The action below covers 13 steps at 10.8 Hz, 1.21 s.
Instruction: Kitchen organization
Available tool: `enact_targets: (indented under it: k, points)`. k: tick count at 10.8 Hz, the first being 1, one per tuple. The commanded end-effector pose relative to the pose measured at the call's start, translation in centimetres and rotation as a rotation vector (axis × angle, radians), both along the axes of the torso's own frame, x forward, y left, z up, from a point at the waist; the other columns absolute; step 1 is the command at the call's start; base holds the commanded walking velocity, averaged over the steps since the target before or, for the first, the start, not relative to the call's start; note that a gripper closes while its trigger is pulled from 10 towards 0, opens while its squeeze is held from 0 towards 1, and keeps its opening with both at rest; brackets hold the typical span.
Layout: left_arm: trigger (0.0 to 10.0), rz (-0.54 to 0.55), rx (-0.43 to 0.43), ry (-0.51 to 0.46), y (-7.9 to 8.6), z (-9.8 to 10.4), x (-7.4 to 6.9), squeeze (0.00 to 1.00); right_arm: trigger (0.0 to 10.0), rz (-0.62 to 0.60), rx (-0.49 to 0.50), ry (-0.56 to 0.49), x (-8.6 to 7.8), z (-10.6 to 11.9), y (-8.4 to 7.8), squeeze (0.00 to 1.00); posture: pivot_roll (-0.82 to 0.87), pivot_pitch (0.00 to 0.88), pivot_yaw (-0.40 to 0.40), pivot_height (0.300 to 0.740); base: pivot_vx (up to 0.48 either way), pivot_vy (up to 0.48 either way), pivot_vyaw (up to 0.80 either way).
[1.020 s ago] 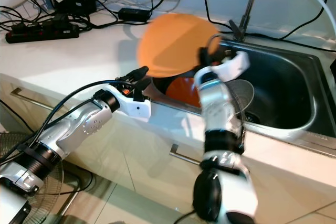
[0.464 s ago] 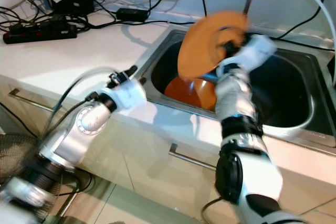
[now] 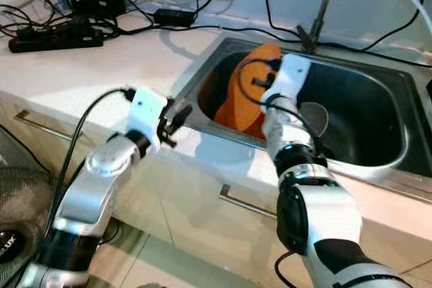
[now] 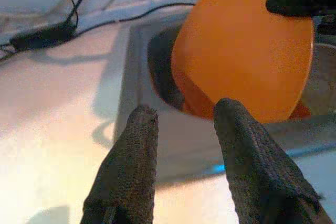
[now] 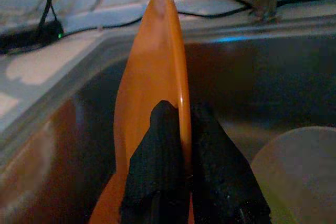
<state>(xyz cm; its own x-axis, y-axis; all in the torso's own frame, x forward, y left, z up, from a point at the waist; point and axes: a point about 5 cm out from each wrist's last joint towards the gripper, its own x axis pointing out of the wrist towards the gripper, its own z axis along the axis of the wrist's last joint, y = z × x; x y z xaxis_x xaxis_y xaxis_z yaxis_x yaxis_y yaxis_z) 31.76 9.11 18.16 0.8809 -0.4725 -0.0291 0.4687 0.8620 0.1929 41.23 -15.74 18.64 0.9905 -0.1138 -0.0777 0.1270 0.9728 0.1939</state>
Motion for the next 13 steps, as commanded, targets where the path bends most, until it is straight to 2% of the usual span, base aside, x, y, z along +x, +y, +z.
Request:
enact_targets:
  k: [1, 6, 7, 8, 9, 10, 12, 13]
  points:
    - [10.0, -0.016, -0.011, 0.017, -0.2, 0.2, -0.5, 0.00, 10.0, 0.023, -0.027, -0.054, 0.4, 1.5, 0.8, 0.00, 0.29, 0.067, 0.003, 0.740, 0.000, 0.000, 0.00]
    - [10.0, 0.021, -0.024, 0.103, 1.1, 0.4, -2.5, 0.00, 10.0, 0.093, -0.002, 0.033, -0.1, -0.9, 3.0, 0.00, 0.36, 0.099, 0.021, 0.740, 0.000, 0.000, 0.00]
    - [10.0, 0.019, -0.024, 0.118, 1.0, 0.2, -2.7, 0.00, 10.0, 0.101, -0.003, 0.045, -0.2, -1.2, 3.2, 0.12, 0.36, 0.102, 0.020, 0.740, 0.000, 0.000, 0.00]
    - [10.0, 0.016, -0.022, 0.138, 0.9, 0.0, -3.1, 0.00, 10.0, 0.119, -0.007, 0.053, -0.3, -1.5, 3.4, 1.00, 0.35, 0.114, 0.021, 0.740, 0.000, 0.000, 0.00]
    - [10.0, 0.016, -0.022, 0.150, 0.8, -0.1, -3.3, 0.00, 10.0, 0.122, -0.012, 0.055, -0.4, -1.7, 3.5, 0.97, 0.35, 0.121, 0.021, 0.740, 0.000, 0.000, 0.00]
    - [10.0, 0.016, -0.027, 0.168, 0.6, -0.4, -3.6, 0.00, 10.0, 0.126, -0.016, 0.062, -0.5, -2.0, 3.6, 0.00, 0.34, 0.132, 0.019, 0.740, 0.000, 0.000, 0.00]
    - [10.0, 0.017, -0.024, 0.189, 0.5, -0.7, -3.8, 0.00, 10.0, 0.135, -0.026, 0.075, -0.6, -2.5, 3.5, 0.00, 0.34, 0.145, 0.021, 0.740, 0.000, 0.000, 0.00]
    - [10.0, 0.016, -0.018, 0.201, 0.5, -0.9, -4.0, 0.00, 10.0, 0.135, -0.039, 0.081, -0.7, -2.8, 3.4, 1.00, 0.34, 0.154, 0.023, 0.740, 0.000, 0.000, 0.00]
